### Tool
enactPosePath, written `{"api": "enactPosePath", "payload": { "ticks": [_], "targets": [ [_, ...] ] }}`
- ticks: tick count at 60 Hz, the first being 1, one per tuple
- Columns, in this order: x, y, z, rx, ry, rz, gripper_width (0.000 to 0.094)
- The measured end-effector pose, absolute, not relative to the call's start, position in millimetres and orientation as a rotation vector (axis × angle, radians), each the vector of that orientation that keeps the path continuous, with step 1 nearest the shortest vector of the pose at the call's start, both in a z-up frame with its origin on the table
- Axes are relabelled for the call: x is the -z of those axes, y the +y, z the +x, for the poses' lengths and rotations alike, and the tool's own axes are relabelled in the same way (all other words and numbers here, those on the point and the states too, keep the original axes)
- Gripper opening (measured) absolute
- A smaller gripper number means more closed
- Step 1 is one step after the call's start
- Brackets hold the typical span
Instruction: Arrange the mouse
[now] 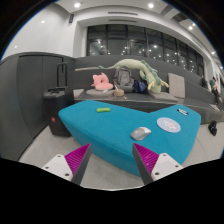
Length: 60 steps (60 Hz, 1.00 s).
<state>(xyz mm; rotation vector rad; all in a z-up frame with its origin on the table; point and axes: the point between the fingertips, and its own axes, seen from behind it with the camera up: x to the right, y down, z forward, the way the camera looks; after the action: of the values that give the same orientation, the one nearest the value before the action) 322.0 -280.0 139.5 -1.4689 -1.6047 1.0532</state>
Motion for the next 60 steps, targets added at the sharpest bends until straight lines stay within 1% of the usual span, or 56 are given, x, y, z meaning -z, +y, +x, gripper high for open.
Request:
{"api": "enactPosePath", "payload": {
  "ticks": [5,6,14,15,16,21,30,49,60],
  "targets": [
    [-134.6,-262.1,322.3,-1.012,-1.566,-1.509,0.0846],
    [-125.5,-243.9,309.4,-1.009,-1.561,-1.512,0.0846],
    [-102.9,-197.7,289.7,-0.947,-1.5,-1.567,0.0851],
    [-113.8,-219.2,303.7,-0.925,-1.489,-1.583,0.0851],
    [-103.6,-193.9,296.0,-0.935,-1.49,-1.581,0.0852],
    [-85.4,-168.2,283.9,-0.914,-1.477,-1.593,0.085],
    [-67.8,-164.6,263.4,-0.898,-1.451,-1.614,0.0849],
    [-22.6,-159.1,192.3,-0.875,-1.453,-1.617,0.0849],
    [-9.4,-160.4,151.7,-0.871,-1.467,-1.612,0.0847]
  ]
}}
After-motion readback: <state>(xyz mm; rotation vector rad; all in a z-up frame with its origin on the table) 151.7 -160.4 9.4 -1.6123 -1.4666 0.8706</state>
